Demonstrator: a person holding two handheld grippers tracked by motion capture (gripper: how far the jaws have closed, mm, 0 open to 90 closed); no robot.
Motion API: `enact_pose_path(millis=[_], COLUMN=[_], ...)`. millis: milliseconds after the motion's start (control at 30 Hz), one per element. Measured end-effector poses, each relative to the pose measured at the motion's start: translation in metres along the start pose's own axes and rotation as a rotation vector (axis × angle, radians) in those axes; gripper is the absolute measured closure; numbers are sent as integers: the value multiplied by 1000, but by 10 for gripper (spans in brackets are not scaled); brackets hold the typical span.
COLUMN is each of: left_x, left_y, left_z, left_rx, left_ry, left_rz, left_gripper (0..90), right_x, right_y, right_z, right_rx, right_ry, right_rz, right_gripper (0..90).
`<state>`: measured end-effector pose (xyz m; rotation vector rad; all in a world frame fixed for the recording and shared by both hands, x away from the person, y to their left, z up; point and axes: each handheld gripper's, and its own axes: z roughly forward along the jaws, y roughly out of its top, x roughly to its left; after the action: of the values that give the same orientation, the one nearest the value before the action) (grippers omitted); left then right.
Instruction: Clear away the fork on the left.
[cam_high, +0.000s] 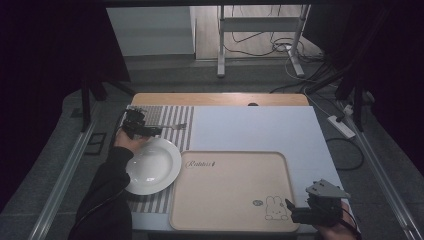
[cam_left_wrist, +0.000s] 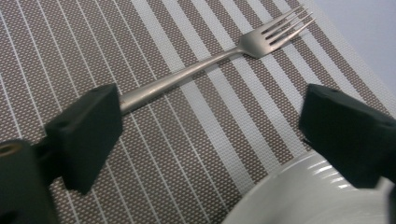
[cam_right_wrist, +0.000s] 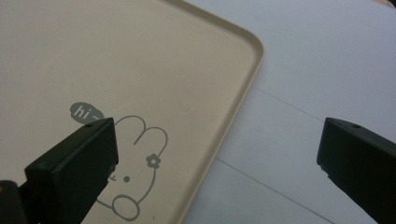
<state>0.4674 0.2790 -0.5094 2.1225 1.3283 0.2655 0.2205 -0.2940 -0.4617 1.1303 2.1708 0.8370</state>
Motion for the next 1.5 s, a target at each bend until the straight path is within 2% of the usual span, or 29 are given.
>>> enact_pose_path(millis=[67, 167, 233, 300, 333, 433, 500, 700, 967, 1033, 1200, 1400, 1500], left_x=[2, 7, 10, 12, 14, 18, 20, 26, 28, 28, 28, 21, 17], left_y=[2, 6, 8, 12, 13, 19, 22, 31, 32, 31, 26, 17, 15], left_z=[2, 3, 5, 7, 7, 10, 13, 24, 33, 33, 29, 22, 19], left_rx=[18, 29, 33, 39, 42, 60, 76, 115, 152, 180, 193, 221, 246], left_ry=[27, 33, 17, 11, 10, 8, 11, 60, 92, 89, 51, -1, -6], left_rz=[6, 16, 26, 32, 34, 18, 19, 7, 12, 7, -14, 16, 43], left_gripper=[197, 385, 530, 605, 692, 887, 888, 889, 888, 889, 889, 889, 889], right_x=[0, 0, 0, 0, 0, 0, 0, 0, 0, 0, 1, 1, 1], right_y=[0, 0, 0, 0, 0, 0, 0, 0, 0, 0, -1, 0, 0], right_z=[0, 0, 0, 0, 0, 0, 0, 0, -1, -1, -1, -1, -1], right_rx=[1, 1, 2, 2, 2, 3, 2, 1, 3, 2, 3, 6, 6], right_ry=[1, 1, 3, 3, 3, 6, 7, 8, 9, 10, 10, 9, 7], right_rz=[-1, -2, -2, -4, -3, -4, -5, -8, -12, -14, -17, -19, -18], right_gripper=[0, 0, 0, 0, 0, 0, 0, 0, 0, 0, 0, 0, 0])
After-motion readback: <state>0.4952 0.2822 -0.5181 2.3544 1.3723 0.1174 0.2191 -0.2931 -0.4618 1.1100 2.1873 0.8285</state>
